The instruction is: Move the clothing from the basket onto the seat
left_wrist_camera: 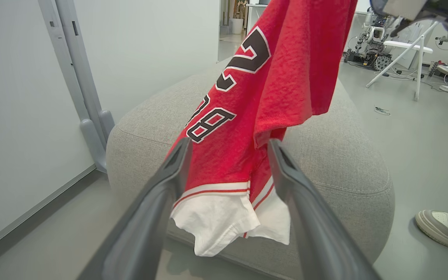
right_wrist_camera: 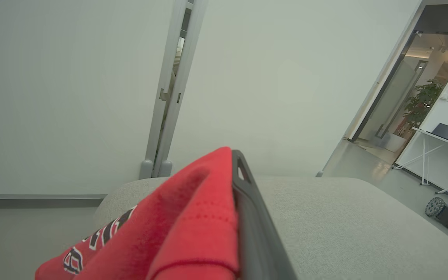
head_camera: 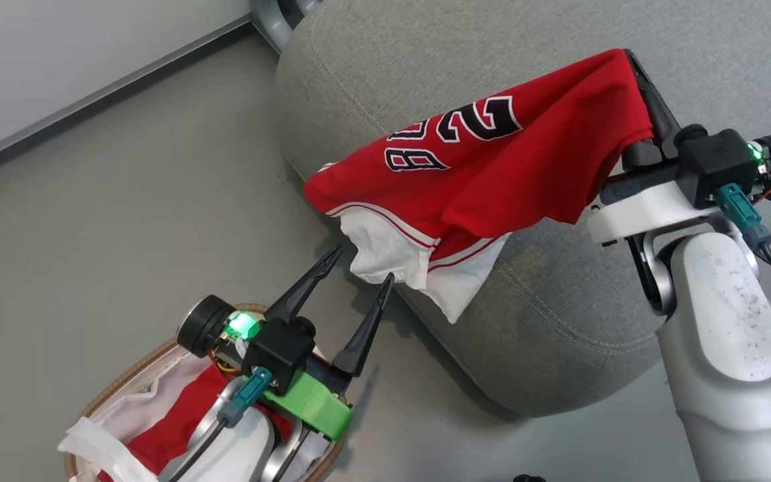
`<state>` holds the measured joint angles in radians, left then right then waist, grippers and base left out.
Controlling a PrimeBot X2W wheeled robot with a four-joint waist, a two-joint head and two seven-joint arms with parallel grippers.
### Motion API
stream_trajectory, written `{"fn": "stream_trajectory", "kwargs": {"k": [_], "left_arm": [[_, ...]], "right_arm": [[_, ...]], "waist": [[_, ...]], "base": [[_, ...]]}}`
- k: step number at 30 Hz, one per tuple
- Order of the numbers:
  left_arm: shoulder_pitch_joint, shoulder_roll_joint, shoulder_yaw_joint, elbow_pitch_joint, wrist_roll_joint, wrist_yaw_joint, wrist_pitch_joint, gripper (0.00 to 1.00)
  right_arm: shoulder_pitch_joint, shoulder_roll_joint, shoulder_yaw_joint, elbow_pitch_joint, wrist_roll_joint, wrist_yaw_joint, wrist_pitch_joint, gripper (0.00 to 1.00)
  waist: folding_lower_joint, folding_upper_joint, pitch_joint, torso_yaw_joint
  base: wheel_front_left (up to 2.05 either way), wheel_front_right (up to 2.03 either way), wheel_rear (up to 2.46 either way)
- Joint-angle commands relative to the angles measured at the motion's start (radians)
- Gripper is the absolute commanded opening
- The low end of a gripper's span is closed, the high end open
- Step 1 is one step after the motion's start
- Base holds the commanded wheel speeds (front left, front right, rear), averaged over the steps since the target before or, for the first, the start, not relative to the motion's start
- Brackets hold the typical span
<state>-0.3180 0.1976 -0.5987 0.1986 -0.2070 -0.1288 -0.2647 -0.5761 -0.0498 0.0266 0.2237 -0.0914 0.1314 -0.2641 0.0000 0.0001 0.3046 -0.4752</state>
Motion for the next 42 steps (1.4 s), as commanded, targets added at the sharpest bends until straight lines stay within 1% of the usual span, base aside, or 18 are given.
{"fn": "stream_trajectory", "kwargs": {"k": [1,3,7,12,15,17,21,24,28,31,35,38,41,42], "left_arm": [[-0.019,0.007,-0.003,-0.006,-0.008,-0.003,0.001,1.0],[-0.031,0.012,-0.01,-0.014,-0.006,-0.003,0.001,1.0],[-0.064,0.017,-0.036,-0.029,0.005,-0.003,0.001,1.0],[-0.112,0.016,-0.085,-0.048,0.009,-0.003,0.001,1.0],[-0.135,0.009,-0.101,-0.055,0.013,-0.003,0.001,1.0],[-0.143,0.002,-0.109,-0.059,0.017,-0.003,0.001,1.0],[-0.148,-0.008,-0.106,-0.072,0.025,-0.003,0.001,1.0],[-0.154,-0.009,-0.113,-0.083,0.036,-0.003,0.001,1.0],[-0.161,-0.006,-0.109,-0.094,0.051,-0.003,0.001,1.0],[-0.169,-0.005,-0.102,-0.103,0.066,-0.003,0.001,1.0],[-0.182,-0.002,-0.103,-0.109,0.072,-0.003,0.001,1.0],[-0.19,0.005,-0.105,-0.105,0.077,-0.003,0.001,1.0],[-0.196,0.009,-0.106,-0.1,0.08,-0.003,0.001,1.0],[-0.195,0.008,-0.105,-0.1,0.079,-0.003,0.001,1.0]], "right_arm": [[-0.036,-0.001,-0.002,0.016,-0.004,-0.001,-0.001,0.0],[-0.08,-0.001,-0.006,0.053,-0.024,-0.001,-0.001,0.0],[-0.218,-0.009,-0.034,0.113,-0.055,-0.002,-0.001,0.0],[-0.441,-0.095,-0.097,0.172,-0.077,-0.002,-0.001,0.0],[-0.569,-0.153,-0.165,0.202,-0.07,-0.002,-0.001,0.0],[-0.628,-0.203,-0.198,0.229,-0.095,-0.002,-0.001,0.0],[-0.708,-0.275,-0.251,0.296,-0.137,-0.001,-0.001,0.0],[-0.713,-0.303,-0.29,0.332,-0.162,-0.002,-0.001,0.0],[-0.641,-0.309,-0.333,0.388,-0.183,-0.001,0.0,0.0],[-0.579,-0.291,-0.359,0.42,-0.193,-0.002,-0.001,0.0],[-0.487,-0.245,-0.374,0.439,-0.201,-0.002,-0.001,0.0],[-0.437,-0.214,-0.363,0.44,-0.208,-0.002,-0.001,0.0],[-0.392,-0.2,-0.326,0.434,-0.223,-0.002,-0.001,0.0],[-0.382,-0.199,-0.317,0.428,-0.223,-0.002,-0.001,0.1]], "waist": [[0.0,-0.0001,0.032,0.024],[0.0,-0.0001,0.054,0.041],[0.0,-0.0001,0.114,0.091],[0.0,-0.0001,0.191,0.182],[0.0,-0.0001,0.227,0.236],[0.0,-0.0001,0.248,0.271],[0.0,-0.0001,0.283,0.319],[0.0,-0.0001,0.312,0.348],[0.0,-0.0001,0.349,0.37],[0.0,-0.0001,0.373,0.37],[0.0,-0.0001,0.393,0.354],[0.0,-0.0001,0.399,0.337],[0.0,-0.0001,0.398,0.319],[0.0,-0.0001,0.397,0.315]], "base": [[0.0,0.0,0.0],[0.0,0.0,0.0],[0.0,0.0,0.0],[0.0,0.0,0.0],[0.0,0.0,0.0],[0.0,0.0,0.0],[0.0,0.0,0.0],[0.0,0.0,0.0],[0.0,0.0,0.0],[0.0,0.0,0.0],[0.0,0.0,0.0],[0.0,0.0,0.0],[0.0,0.0,0.0],[0.0,0.0,0.0]]}}
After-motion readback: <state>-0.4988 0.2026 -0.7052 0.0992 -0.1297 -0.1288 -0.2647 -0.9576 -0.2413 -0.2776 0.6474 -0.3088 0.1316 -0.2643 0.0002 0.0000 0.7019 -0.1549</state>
